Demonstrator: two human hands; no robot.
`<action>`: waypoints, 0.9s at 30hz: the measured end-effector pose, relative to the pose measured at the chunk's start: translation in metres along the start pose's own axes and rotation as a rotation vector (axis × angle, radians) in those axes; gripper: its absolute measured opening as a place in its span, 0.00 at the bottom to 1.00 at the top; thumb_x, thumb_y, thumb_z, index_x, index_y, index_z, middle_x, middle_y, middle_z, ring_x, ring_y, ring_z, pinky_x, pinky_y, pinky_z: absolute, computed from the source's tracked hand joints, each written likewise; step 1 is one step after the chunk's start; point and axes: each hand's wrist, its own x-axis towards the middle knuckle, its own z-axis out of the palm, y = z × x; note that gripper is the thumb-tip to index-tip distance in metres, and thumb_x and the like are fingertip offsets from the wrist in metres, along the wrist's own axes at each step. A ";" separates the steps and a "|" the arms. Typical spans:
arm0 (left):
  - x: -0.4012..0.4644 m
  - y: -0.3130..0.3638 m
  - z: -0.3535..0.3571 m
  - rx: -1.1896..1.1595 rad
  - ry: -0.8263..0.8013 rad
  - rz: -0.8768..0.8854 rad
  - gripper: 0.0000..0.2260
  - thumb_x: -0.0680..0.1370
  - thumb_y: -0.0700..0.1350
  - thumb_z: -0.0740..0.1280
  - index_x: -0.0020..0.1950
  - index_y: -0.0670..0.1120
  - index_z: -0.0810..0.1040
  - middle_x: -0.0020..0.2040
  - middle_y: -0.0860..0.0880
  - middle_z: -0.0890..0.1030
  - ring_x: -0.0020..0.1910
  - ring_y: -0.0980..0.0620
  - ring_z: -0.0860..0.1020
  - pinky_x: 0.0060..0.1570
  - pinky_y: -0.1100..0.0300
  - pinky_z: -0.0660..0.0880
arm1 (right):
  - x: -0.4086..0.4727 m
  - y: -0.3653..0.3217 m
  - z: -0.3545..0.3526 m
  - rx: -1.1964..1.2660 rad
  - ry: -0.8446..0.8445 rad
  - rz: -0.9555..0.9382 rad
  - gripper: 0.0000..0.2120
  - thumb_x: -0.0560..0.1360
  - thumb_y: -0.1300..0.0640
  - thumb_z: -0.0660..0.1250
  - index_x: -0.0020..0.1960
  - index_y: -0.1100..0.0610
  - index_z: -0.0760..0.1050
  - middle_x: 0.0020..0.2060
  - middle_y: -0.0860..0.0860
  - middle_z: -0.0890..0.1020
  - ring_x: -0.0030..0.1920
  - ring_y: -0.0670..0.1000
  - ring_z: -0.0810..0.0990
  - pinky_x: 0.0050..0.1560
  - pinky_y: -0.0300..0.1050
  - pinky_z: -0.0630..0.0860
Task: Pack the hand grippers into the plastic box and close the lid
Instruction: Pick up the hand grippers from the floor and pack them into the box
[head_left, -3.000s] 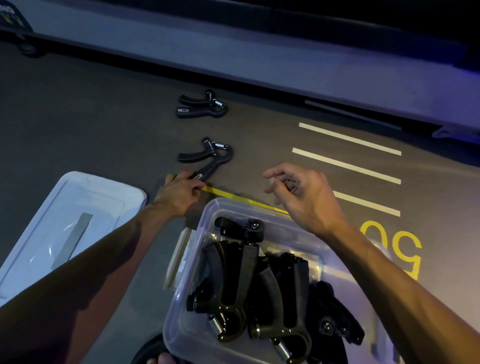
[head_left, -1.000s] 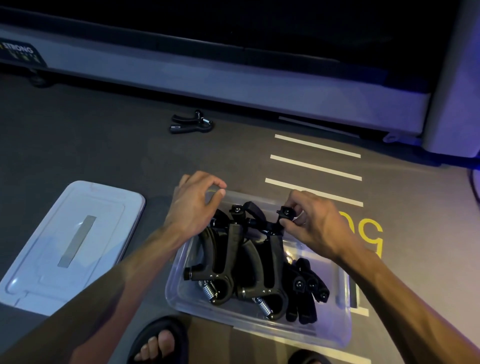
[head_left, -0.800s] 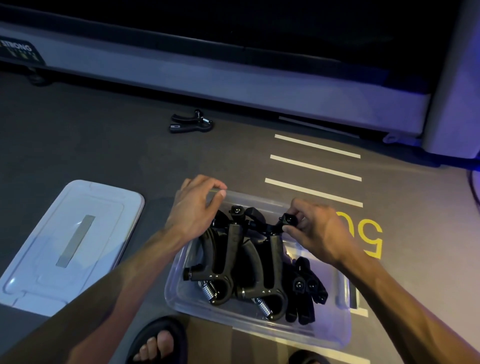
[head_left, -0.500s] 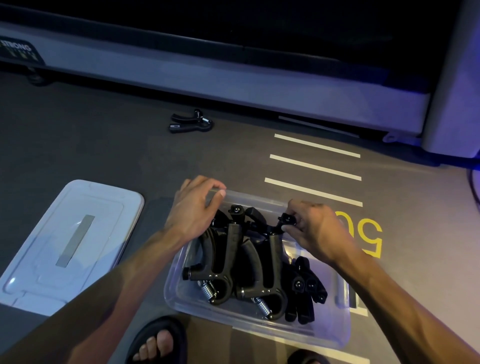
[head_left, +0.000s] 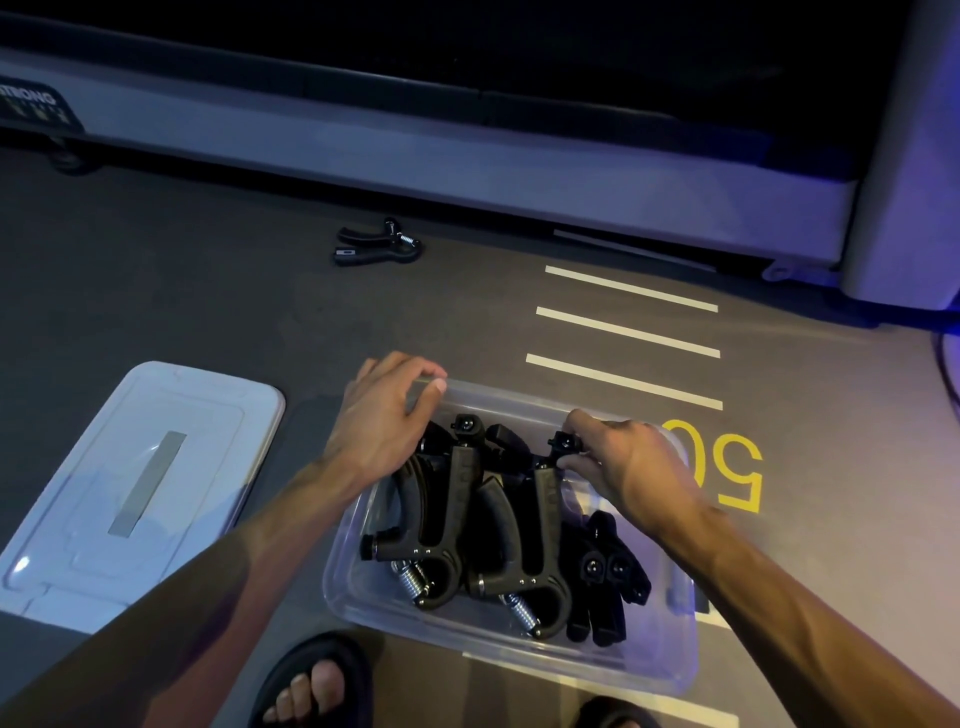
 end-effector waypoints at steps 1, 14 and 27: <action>0.000 0.000 0.000 0.000 0.001 0.001 0.15 0.80 0.59 0.57 0.57 0.56 0.80 0.54 0.58 0.77 0.56 0.51 0.73 0.62 0.45 0.71 | -0.001 0.001 0.000 -0.014 0.013 -0.009 0.14 0.76 0.43 0.68 0.52 0.51 0.69 0.35 0.50 0.82 0.38 0.62 0.79 0.34 0.52 0.77; 0.000 0.000 0.000 0.004 -0.013 -0.005 0.14 0.81 0.59 0.57 0.57 0.57 0.79 0.54 0.60 0.76 0.56 0.52 0.72 0.63 0.43 0.71 | -0.006 0.001 -0.009 -0.023 0.037 -0.001 0.15 0.77 0.44 0.67 0.54 0.49 0.63 0.40 0.48 0.84 0.37 0.58 0.82 0.35 0.47 0.79; 0.005 -0.005 -0.001 -0.008 -0.050 0.010 0.16 0.81 0.61 0.55 0.55 0.58 0.79 0.54 0.60 0.77 0.56 0.54 0.72 0.63 0.47 0.69 | 0.013 -0.006 -0.044 0.317 0.256 0.111 0.08 0.77 0.45 0.67 0.53 0.46 0.72 0.34 0.41 0.82 0.34 0.46 0.83 0.36 0.48 0.80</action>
